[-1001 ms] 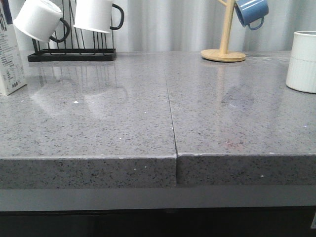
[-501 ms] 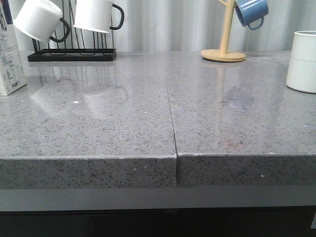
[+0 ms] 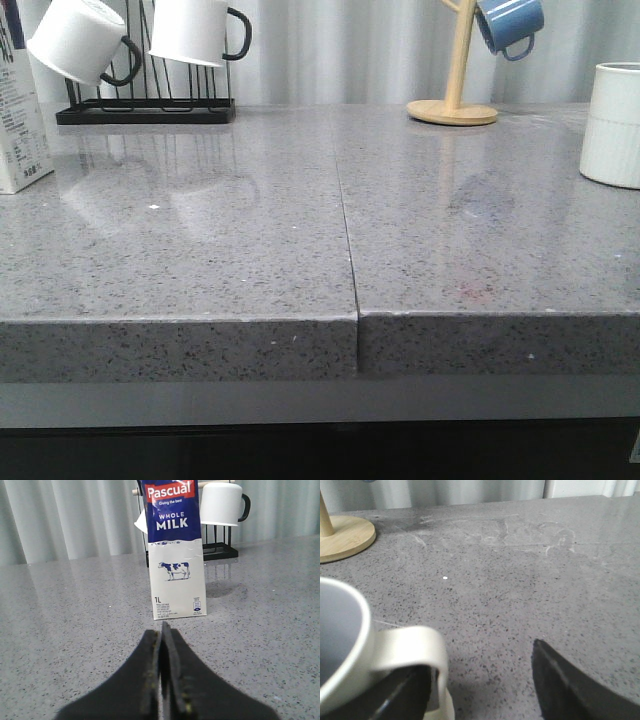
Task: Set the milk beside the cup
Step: 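Carry the white mug with the right gripper toward the table's middle, then set the mug down, open the right gripper and withdraw it, then move the left gripper toward the Pascual milk carton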
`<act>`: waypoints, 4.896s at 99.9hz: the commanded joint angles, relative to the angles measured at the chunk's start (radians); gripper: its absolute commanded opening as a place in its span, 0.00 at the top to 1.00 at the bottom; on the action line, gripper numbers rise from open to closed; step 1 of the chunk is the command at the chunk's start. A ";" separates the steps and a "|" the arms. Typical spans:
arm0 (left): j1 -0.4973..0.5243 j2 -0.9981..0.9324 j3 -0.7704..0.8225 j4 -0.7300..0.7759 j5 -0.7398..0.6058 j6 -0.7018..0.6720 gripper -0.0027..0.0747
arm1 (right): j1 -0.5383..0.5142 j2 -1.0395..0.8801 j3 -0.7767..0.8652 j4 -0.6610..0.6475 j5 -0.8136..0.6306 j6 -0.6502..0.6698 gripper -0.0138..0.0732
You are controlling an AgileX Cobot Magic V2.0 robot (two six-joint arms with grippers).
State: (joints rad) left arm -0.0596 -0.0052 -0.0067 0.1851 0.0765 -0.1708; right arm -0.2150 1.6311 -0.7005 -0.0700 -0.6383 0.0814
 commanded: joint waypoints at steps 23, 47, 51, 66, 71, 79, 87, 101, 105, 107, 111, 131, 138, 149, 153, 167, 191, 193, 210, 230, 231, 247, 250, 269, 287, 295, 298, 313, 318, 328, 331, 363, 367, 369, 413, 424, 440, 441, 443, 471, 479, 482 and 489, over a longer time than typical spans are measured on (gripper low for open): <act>-0.008 -0.031 0.051 -0.006 -0.084 -0.007 0.99 | -0.005 0.022 -0.083 -0.042 -0.100 0.025 0.53; -0.008 -0.031 0.051 -0.006 -0.084 -0.007 0.99 | -0.005 0.022 -0.083 -0.062 -0.101 0.025 0.99; -0.008 -0.031 0.051 -0.006 -0.084 -0.007 0.99 | -0.005 0.021 -0.083 -0.063 -0.103 0.025 0.97; -0.008 -0.031 0.051 -0.006 -0.084 -0.007 0.99 | 0.008 -0.010 -0.083 -0.064 -0.104 0.024 0.97; -0.008 -0.031 0.051 -0.006 -0.084 -0.007 0.99 | 0.020 -0.029 -0.083 -0.064 -0.099 0.024 0.97; -0.008 -0.031 0.051 -0.006 -0.084 -0.007 0.99 | 0.058 -0.064 -0.083 -0.048 -0.081 0.013 0.97; -0.008 -0.031 0.051 -0.006 -0.084 -0.007 0.99 | 0.111 -0.094 -0.083 0.006 -0.061 -0.030 0.97; -0.008 -0.031 0.051 -0.006 -0.084 -0.007 0.99 | 0.239 -0.107 -0.089 0.199 -0.044 -0.183 0.97; -0.008 -0.031 0.051 -0.006 -0.084 -0.007 0.99 | 0.283 -0.107 -0.094 0.274 -0.046 -0.232 0.97; -0.008 -0.031 0.051 -0.006 -0.084 -0.007 0.99 | 0.305 -0.107 -0.097 0.300 -0.046 -0.257 0.97; -0.008 -0.031 0.051 -0.006 -0.084 -0.007 0.99 | 0.341 -0.106 -0.103 0.371 -0.047 -0.297 0.97; -0.008 -0.031 0.051 -0.006 -0.084 -0.007 0.99 | 0.532 -0.080 -0.141 0.596 -0.079 -0.471 0.97; -0.008 -0.031 0.051 -0.006 -0.084 -0.007 0.99 | 0.582 -0.062 -0.157 0.643 -0.094 -0.483 0.97; -0.008 -0.031 0.051 -0.006 -0.084 -0.007 0.99 | 0.643 -0.031 -0.184 0.671 -0.099 -0.483 0.97; -0.008 -0.031 0.051 -0.006 -0.084 -0.007 0.99 | 0.659 -0.015 -0.196 0.679 -0.104 -0.483 0.97; -0.008 -0.031 0.051 -0.006 -0.084 -0.007 0.99 | 0.713 0.039 -0.242 0.709 -0.117 -0.483 0.97; -0.008 -0.031 0.051 -0.006 -0.084 -0.007 0.99 | 0.775 0.107 -0.287 0.776 -0.167 -0.503 0.97; -0.008 -0.031 0.051 -0.006 -0.084 -0.007 0.99 | 0.779 0.111 -0.287 0.783 -0.177 -0.510 0.97; -0.008 -0.031 0.051 -0.006 -0.084 -0.007 0.99 | 0.794 0.138 -0.287 0.825 -0.204 -0.539 0.97; -0.008 -0.031 0.051 -0.006 -0.084 -0.007 0.99 | 0.800 0.155 -0.287 0.839 -0.205 -0.538 0.97; -0.008 -0.031 0.051 -0.006 -0.084 -0.007 0.99 | 0.800 0.155 -0.287 0.839 -0.205 -0.538 0.97; -0.008 -0.031 0.051 -0.006 -0.084 -0.007 0.99 | 0.800 0.155 -0.287 0.840 -0.186 -0.538 0.87; -0.008 -0.031 0.051 -0.006 -0.084 -0.007 0.99 | 0.800 0.155 -0.287 0.840 -0.183 -0.538 0.83; -0.008 -0.031 0.051 -0.006 -0.084 -0.007 0.99 | 0.800 0.151 -0.285 0.840 -0.180 -0.538 0.55; -0.008 -0.031 0.051 -0.006 -0.084 -0.007 0.99 | 0.800 0.127 -0.257 0.840 -0.183 -0.538 0.47; -0.008 -0.031 0.051 -0.006 -0.084 -0.007 0.99 | 0.800 0.108 -0.233 0.839 -0.183 -0.538 0.47; -0.008 -0.031 0.051 -0.006 -0.084 -0.007 0.99 | 0.800 0.100 -0.224 0.839 -0.183 -0.538 0.47; -0.008 -0.031 0.051 -0.006 -0.084 -0.007 0.99 | 0.804 0.053 -0.171 0.838 -0.179 -0.529 0.47; -0.008 -0.031 0.051 -0.006 -0.084 -0.007 0.99 | 0.809 0.030 -0.153 0.838 -0.180 -0.526 0.47; -0.008 -0.031 0.051 -0.006 -0.084 -0.007 0.99 | 0.818 -0.019 -0.113 0.836 -0.177 -0.526 0.47; -0.008 -0.031 0.051 -0.006 -0.084 -0.007 0.99 | 0.819 -0.041 -0.098 0.830 -0.177 -0.526 0.47; -0.008 -0.031 0.051 -0.006 -0.084 -0.007 0.99 | 0.742 -0.315 0.033 0.713 0.016 -0.524 0.47; -0.008 -0.031 0.051 -0.006 -0.084 -0.007 0.99 | 0.708 -0.347 0.042 0.679 0.049 -0.514 0.47; -0.008 -0.031 0.051 -0.006 -0.084 -0.007 0.99 | 0.690 -0.366 0.047 0.663 0.070 -0.507 0.47; -0.008 -0.031 0.051 -0.006 -0.084 -0.007 0.99 | 0.267 -0.757 0.114 0.070 0.487 -0.024 0.47; -0.008 -0.031 0.051 -0.006 -0.084 -0.007 0.99 | 0.235 -0.859 0.134 -0.058 0.548 0.089 0.47; -0.008 -0.031 0.051 -0.006 -0.084 -0.007 0.99 | 0.233 -1.010 0.217 -0.086 0.620 0.105 0.48; -0.008 -0.031 0.051 -0.006 -0.084 -0.007 0.99 | 0.233 -1.017 0.221 -0.086 0.623 0.105 0.48; -0.008 -0.031 0.051 -0.006 -0.084 -0.007 0.99 | 0.233 -1.042 0.239 -0.086 0.630 0.105 0.49; -0.008 -0.031 0.051 -0.006 -0.084 -0.007 0.99 | 0.233 -1.277 0.382 -0.086 0.645 0.105 0.68; -0.008 -0.031 0.051 -0.006 -0.084 -0.007 0.99 | 0.233 -1.327 0.395 -0.086 0.680 0.105 0.77; -0.008 -0.031 0.051 -0.006 -0.084 -0.007 0.99 | 0.233 -1.345 0.396 -0.086 0.701 0.105 0.82; -0.008 -0.031 0.051 -0.006 -0.084 -0.007 0.99 | 0.233 -1.370 0.396 -0.086 0.723 0.105 0.94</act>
State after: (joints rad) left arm -0.0596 -0.0052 -0.0067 0.1851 0.0765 -0.1708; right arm 0.0248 0.2867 -0.2804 -0.1435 0.1254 0.1890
